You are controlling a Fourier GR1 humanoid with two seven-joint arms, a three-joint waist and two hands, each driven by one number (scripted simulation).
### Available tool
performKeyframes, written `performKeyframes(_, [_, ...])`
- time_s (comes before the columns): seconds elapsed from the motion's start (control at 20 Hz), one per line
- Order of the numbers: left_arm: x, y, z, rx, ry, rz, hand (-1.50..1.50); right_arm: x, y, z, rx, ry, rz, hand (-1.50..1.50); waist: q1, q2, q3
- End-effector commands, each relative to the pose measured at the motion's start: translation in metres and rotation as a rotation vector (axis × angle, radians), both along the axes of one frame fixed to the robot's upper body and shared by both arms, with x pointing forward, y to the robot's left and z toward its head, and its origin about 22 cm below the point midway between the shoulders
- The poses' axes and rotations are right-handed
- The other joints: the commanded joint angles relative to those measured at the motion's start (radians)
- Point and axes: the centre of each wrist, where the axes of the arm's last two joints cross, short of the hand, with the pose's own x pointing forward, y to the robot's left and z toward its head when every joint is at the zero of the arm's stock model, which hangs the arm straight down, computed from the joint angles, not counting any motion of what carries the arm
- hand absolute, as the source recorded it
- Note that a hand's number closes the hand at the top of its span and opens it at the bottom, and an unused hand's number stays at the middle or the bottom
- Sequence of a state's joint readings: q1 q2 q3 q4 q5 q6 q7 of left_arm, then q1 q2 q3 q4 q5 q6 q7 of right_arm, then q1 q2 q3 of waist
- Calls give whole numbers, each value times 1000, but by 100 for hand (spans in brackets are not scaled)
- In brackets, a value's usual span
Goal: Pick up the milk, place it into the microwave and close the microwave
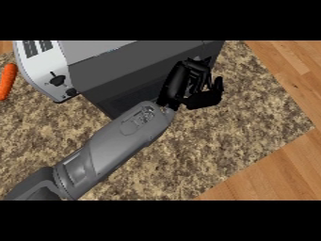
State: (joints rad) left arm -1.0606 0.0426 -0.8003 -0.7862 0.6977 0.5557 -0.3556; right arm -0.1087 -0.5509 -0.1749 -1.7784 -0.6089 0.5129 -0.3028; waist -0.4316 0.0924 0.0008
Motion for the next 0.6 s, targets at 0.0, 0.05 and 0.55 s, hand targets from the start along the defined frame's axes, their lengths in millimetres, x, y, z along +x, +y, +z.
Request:
performKeyframes(0.0, [4, -19, 15, 6, -11, -23, 150, 1, -7, 9, -26, -6, -11, -150, -26, 11, 3])
performKeyframes(0.05, [2, -20, 16, 10, -16, -26, 150, 3, -6, 10, -12, -6, -10, -150, -21, 13, 3])
performKeyframes(0.55, [0, -21, 15, -9, -18, -9, 150, 7, -11, 22, -4, -7, 11, -150, -25, 17, 2])
